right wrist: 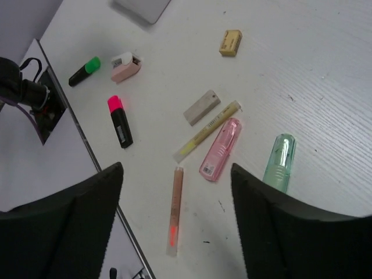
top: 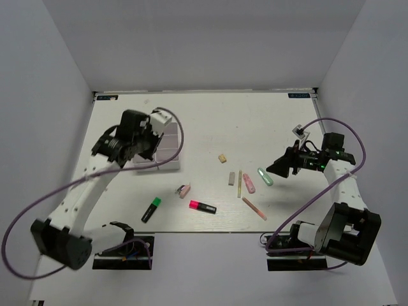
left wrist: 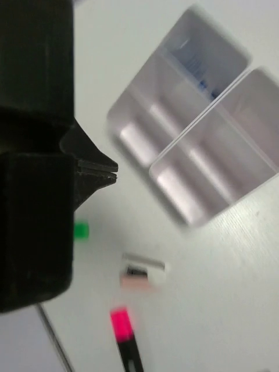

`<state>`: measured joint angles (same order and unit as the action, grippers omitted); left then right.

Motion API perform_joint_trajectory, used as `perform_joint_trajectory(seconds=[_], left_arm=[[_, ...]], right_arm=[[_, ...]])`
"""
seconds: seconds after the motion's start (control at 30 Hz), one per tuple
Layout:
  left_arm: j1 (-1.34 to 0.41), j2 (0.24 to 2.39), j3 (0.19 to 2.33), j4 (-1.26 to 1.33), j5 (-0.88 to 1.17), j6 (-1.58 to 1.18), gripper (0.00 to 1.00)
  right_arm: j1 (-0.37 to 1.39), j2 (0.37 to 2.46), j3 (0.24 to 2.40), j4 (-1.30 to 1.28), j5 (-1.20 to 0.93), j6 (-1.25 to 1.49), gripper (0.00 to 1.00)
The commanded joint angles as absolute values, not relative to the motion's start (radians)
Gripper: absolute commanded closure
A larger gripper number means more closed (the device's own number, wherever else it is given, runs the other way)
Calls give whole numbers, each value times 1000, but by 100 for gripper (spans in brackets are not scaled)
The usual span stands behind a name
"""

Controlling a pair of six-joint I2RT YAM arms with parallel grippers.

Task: Sort the stationery into containers
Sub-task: Pick up the pen from the center of the board.

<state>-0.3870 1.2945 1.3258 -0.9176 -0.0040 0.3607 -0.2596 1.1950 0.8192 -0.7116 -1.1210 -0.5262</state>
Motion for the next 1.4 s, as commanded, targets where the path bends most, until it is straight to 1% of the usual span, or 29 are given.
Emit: perform_joint_trajectory(seconds=[0.0,0.03,0.07,0.1,0.13,0.17,0.2,0.23,0.27,0.3,0.33,0.37,0.4,0.43,0.47,0.5,0.53,0.6,0.67,0.73,0.77,0.8,0.93,1.0,1.1,1.23,1.3,1.33,1.37], left_arm=[[-388,1107,1145,-815,123,-118,100],[-396,1079,1046,-818,132,-205,100],[-414,1002,1010,-813,100,-239,98],[-451,982,973,-807,83,-271,93],[-471,962,874,-808,65,-297,86],[-532,907,844,-804,23,-389,50],[-564,893,816,-808,-48,-414,37],[-675,884,760,-822,-149,-464,34],[-719,861,740,-831,-202,-491,26],[-757,848,714,-842,-253,-509,23],[-858,841,698,-854,-423,-528,23],[-886,847,692,-894,-463,-554,20],[-909,879,689,-911,-492,-590,20],[-958,897,692,-926,-576,-603,20],[-1000,923,693,-939,-606,-650,20],[-1035,949,709,-1010,-641,-669,19],[-1055,1042,731,-1041,-763,-702,17],[-1083,1118,759,-1127,-814,-774,16],[-1077,1157,738,-1076,-841,-743,17],[-1025,1141,666,-904,-737,-642,24],[-1010,1115,625,-858,-715,-618,29],[-990,1106,605,-762,-648,-588,34],[-887,1048,531,-663,-539,-563,36],[-861,1040,500,-640,-502,-563,36],[-827,1037,457,-583,-418,-555,33],[-781,1058,417,-505,-327,-557,34],[-767,1086,400,-499,-302,-561,41],[-759,1094,387,-486,-301,-564,46],[-759,1101,380,-485,-298,-568,61]], right_arm=[[-245,1212,858,-724,-1080,-529,16],[-241,1210,857,-718,-1047,-528,13],[-223,1210,857,-689,-1037,-528,13],[-215,1221,864,-678,-1022,-513,14],[-207,1224,870,-666,-999,-509,20],[-174,1253,906,-667,-971,-511,42],[-160,1268,925,-679,-954,-511,56],[-146,1284,943,-711,-930,-524,68],[-103,1311,1003,-728,-910,-537,84],[-88,1324,1018,-768,-896,-548,83],[-72,1356,1034,-800,-890,-566,76],[-33,1361,1060,-814,-885,-572,63],[-19,1365,1065,-834,-871,-578,42],[-6,1370,1068,-833,-861,-572,39],[38,1368,1056,-825,-856,-565,38],[44,1364,1046,-796,-845,-549,36],[51,1350,1037,-786,-841,-543,36],[67,1332,997,-755,-836,-525,36],[80,1327,977,-744,-831,-523,35],[81,1324,974,-761,-830,-529,35],[78,1312,968,-758,-828,-531,35],[80,1318,965,-758,-828,-531,35],[78,1295,936,-743,-822,-537,34],[77,1289,934,-738,-818,-537,34],[77,1293,937,-735,-818,-534,34],[77,1293,936,-735,-816,-532,34],[74,1290,931,-735,-816,-532,34],[75,1290,933,-735,-818,-532,34],[72,1290,930,-732,-815,-532,34]])
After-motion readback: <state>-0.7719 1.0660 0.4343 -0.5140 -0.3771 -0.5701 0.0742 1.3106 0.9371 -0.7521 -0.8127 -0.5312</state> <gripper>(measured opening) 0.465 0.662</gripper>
